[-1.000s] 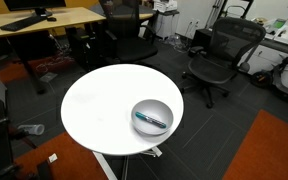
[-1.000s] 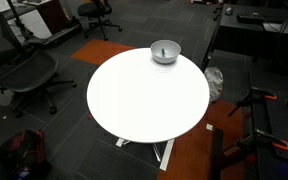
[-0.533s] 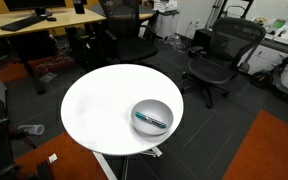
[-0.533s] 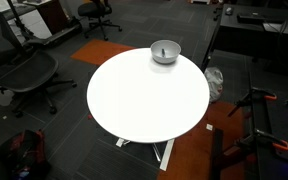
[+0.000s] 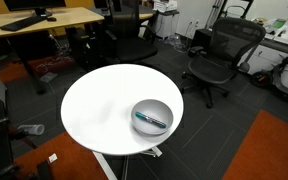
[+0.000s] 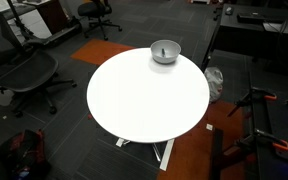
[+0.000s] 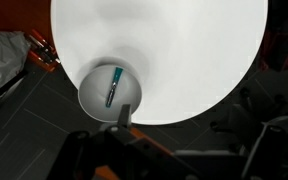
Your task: Put the marker on the table
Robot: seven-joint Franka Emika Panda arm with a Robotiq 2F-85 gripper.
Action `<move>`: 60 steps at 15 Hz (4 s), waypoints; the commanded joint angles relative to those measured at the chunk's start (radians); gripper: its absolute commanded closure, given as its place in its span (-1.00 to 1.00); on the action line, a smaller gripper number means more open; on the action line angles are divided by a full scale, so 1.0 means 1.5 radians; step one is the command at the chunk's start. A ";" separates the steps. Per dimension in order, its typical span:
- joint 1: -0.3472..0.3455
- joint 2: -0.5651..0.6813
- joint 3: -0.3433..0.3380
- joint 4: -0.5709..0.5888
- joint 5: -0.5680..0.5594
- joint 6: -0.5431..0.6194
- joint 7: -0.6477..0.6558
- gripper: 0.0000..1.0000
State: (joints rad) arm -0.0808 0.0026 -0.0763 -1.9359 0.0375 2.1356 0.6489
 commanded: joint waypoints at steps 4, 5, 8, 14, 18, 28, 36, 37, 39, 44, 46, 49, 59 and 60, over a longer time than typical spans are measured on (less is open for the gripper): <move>-0.016 0.044 -0.028 0.010 -0.035 0.051 0.109 -1.00; -0.018 0.054 -0.033 0.011 -0.034 0.060 0.118 -1.00; -0.023 0.092 -0.048 0.017 -0.029 0.089 0.141 -1.00; -0.026 0.176 -0.081 0.046 -0.026 0.106 0.164 -1.00; -0.033 0.220 -0.089 0.062 0.002 0.111 0.156 -1.00; -0.056 0.302 -0.090 0.082 0.048 0.149 0.135 -1.00; -0.068 0.362 -0.087 0.109 0.065 0.154 0.117 -1.00; -0.068 0.368 -0.087 0.114 0.066 0.153 0.113 -1.00; -0.069 0.380 -0.087 0.123 0.068 0.152 0.110 -1.00; -0.077 0.409 -0.083 0.145 0.076 0.153 0.102 -1.00; -0.083 0.421 -0.079 0.153 0.087 0.155 0.093 -1.00; -0.087 0.440 -0.076 0.165 0.105 0.159 0.065 -1.00; -0.083 0.491 -0.082 0.201 0.116 0.159 0.046 -1.00; -0.083 0.494 -0.081 0.203 0.117 0.157 0.046 -1.00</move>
State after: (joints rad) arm -0.2023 0.7252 -0.2038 -1.6536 0.1846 2.3585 0.7462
